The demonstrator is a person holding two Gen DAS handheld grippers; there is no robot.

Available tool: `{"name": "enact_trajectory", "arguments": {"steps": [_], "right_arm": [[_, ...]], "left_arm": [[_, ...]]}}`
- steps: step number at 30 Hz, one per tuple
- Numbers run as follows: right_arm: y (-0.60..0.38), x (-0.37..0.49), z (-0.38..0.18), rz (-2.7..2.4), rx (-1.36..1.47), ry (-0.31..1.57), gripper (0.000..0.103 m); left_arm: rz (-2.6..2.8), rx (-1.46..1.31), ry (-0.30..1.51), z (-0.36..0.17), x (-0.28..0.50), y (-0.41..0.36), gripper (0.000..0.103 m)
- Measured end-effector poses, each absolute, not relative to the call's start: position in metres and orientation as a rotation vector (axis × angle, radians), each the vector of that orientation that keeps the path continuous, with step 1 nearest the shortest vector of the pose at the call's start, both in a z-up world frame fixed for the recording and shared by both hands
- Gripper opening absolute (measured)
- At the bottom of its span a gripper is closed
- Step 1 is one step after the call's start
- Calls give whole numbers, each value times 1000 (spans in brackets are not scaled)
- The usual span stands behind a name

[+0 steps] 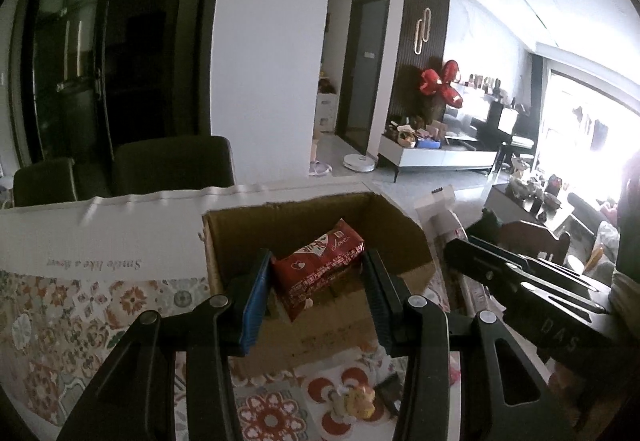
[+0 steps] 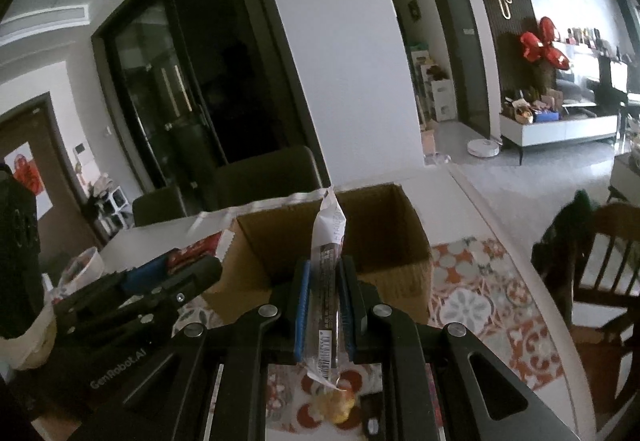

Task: Organize snacks
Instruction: 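Carry red snack into the box with left tool while right tool carries tube there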

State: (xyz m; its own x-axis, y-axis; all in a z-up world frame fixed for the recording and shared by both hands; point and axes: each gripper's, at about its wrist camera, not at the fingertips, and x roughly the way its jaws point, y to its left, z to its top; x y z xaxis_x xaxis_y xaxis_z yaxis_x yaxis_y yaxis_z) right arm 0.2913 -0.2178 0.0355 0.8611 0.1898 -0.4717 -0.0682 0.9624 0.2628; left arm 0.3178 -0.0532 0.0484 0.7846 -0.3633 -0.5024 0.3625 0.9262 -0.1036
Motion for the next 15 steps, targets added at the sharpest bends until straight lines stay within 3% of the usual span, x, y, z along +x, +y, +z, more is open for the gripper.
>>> {"name": "enact_trajectory", "arguments": {"steps": [15], "right_arm": [[-220,362,39,161,221,579,15]], "left_arm": [[-361,-8,614,47,381,-58,45]]}}
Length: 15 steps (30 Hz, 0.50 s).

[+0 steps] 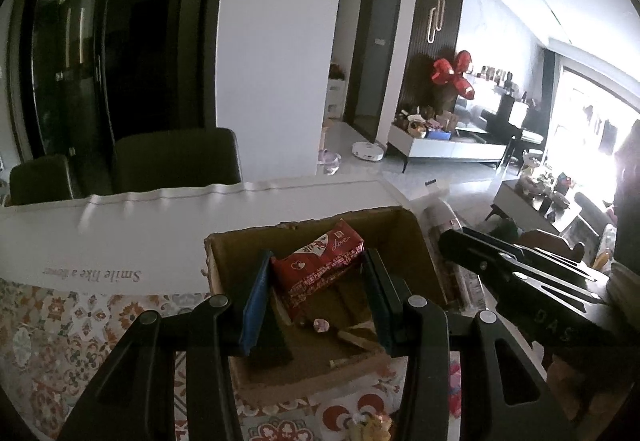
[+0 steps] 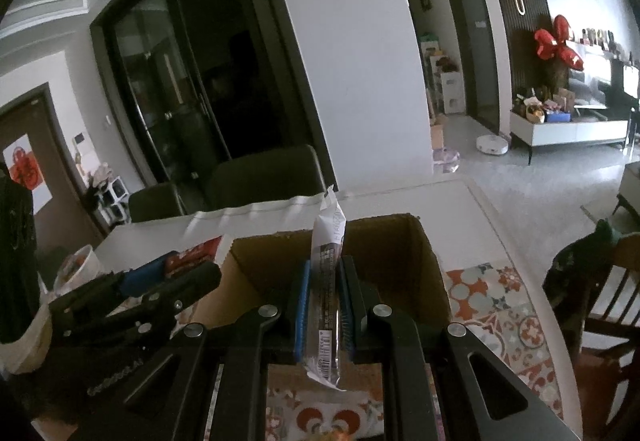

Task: Organize snacks
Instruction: 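Carry red snack into the box with left tool while right tool carries tube there, then open both tools in the box and withdraw them over the table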

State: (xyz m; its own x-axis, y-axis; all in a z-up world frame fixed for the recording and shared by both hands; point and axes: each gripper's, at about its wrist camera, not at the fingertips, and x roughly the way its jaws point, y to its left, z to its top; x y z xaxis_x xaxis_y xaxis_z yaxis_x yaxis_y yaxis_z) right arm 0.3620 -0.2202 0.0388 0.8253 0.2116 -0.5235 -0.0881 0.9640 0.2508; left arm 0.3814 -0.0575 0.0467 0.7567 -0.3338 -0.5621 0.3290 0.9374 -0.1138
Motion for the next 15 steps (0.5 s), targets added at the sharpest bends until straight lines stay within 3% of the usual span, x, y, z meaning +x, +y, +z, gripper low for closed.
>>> {"name": "enact_trajectory", "arguments": {"steps": [11,15], "right_arm": [[-216,397,22,150,181,639,16],[-213,398,14,134,144,646,18]], "left_arm": [[-342,9,661,31,410,-62,49],[-335,8,673,25,414,-62,65]]}}
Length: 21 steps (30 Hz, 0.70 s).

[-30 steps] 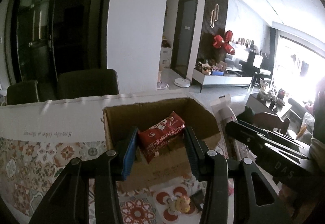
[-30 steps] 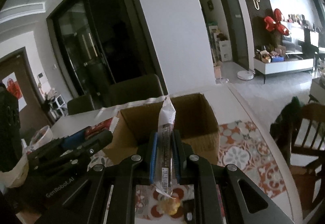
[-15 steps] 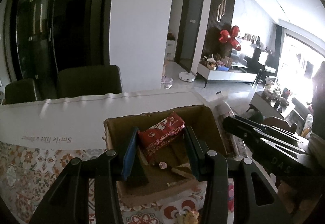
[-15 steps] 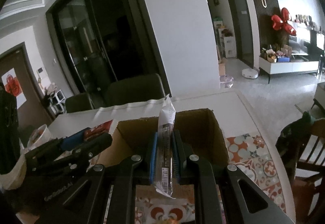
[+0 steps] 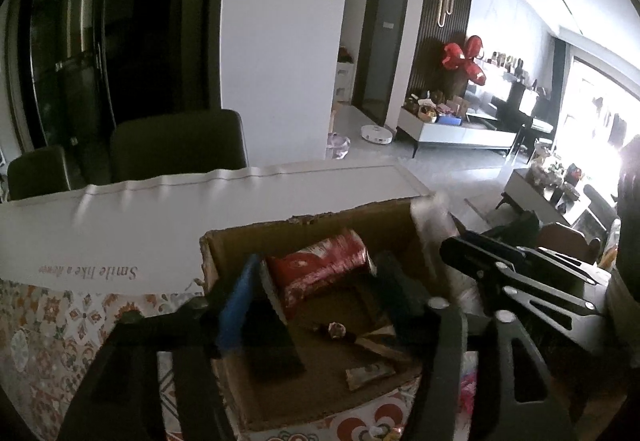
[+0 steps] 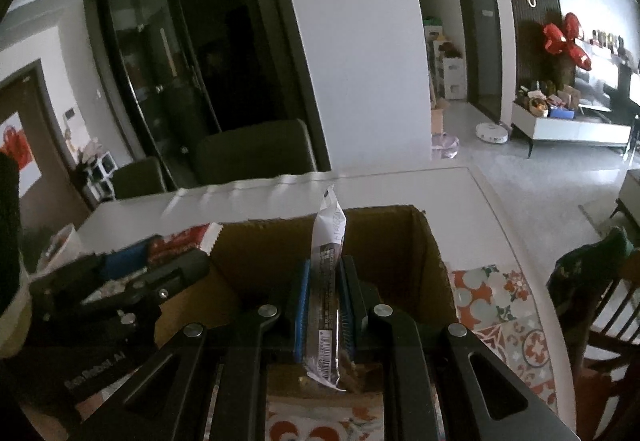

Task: Organize snacks
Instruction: 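Open both tools in the box and withdraw them over the table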

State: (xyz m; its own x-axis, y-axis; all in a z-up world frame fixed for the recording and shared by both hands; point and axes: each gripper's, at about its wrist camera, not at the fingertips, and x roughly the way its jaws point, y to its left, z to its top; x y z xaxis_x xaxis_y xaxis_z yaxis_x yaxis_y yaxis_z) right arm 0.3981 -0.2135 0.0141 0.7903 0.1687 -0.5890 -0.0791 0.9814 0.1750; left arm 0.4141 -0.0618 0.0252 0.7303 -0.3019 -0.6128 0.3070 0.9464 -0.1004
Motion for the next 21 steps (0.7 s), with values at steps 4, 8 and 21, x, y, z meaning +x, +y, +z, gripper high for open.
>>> {"name": "enact_trajectory", "arguments": {"steps": [4,8,21], "right_arm": [[-217,390,14,85,141,619,46],[-219,377,18,51,117,593,46],[-214,308,33,23,49,508,54]], "left_arm": [[-307,33,655,26,409,-61,70],[-295,53,617,32,394,-60,74],[-344,74,504,44,318,-54,78]]}}
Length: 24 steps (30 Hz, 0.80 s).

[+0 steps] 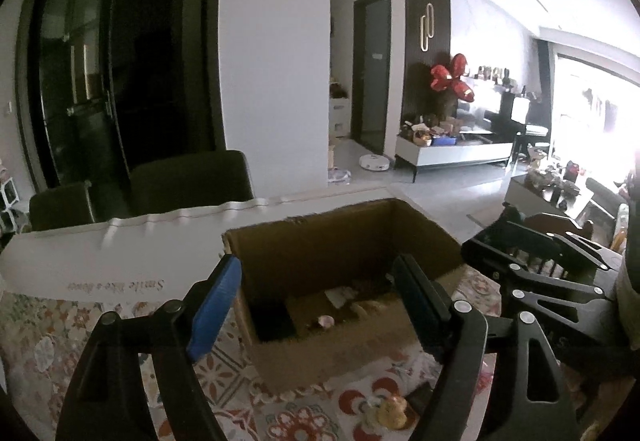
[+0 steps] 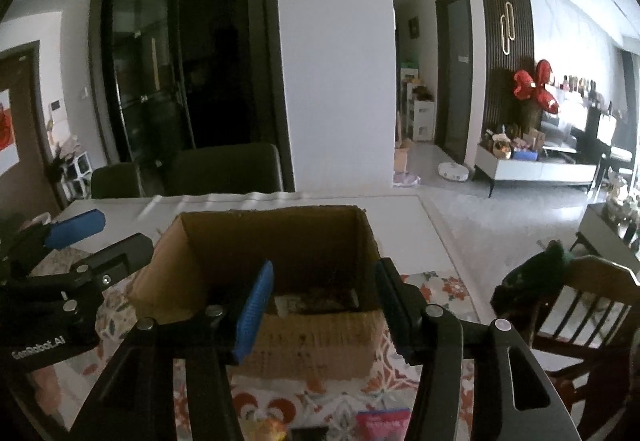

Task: Organize snacks
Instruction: 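Open both tools in the box and withdraw them over the table, then grasp the black cheese cracker bar with left tool while right tool grasps hawthorn packet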

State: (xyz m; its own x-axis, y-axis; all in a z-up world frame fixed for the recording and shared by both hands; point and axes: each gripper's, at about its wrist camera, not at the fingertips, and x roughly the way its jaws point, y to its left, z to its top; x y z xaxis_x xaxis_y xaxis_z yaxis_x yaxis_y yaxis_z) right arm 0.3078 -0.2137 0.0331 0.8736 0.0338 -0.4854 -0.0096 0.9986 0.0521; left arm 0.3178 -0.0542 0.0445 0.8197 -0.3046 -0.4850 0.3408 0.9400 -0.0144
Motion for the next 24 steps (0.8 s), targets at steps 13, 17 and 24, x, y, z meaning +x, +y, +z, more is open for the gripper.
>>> {"name": "enact_trajectory", "arguments": {"steps": [13,17,24], "right_arm": [[-224,259,23,7,37,517,54],[-232,249,8,9,46,550,54],[-250,240,-17,7,52,612,54]], "left_arm": [[-383,80,534,24,271,-70,78],[-394,68,569,12,260,-77,78],[-373,77,621,-13,248,-95,78]]}}
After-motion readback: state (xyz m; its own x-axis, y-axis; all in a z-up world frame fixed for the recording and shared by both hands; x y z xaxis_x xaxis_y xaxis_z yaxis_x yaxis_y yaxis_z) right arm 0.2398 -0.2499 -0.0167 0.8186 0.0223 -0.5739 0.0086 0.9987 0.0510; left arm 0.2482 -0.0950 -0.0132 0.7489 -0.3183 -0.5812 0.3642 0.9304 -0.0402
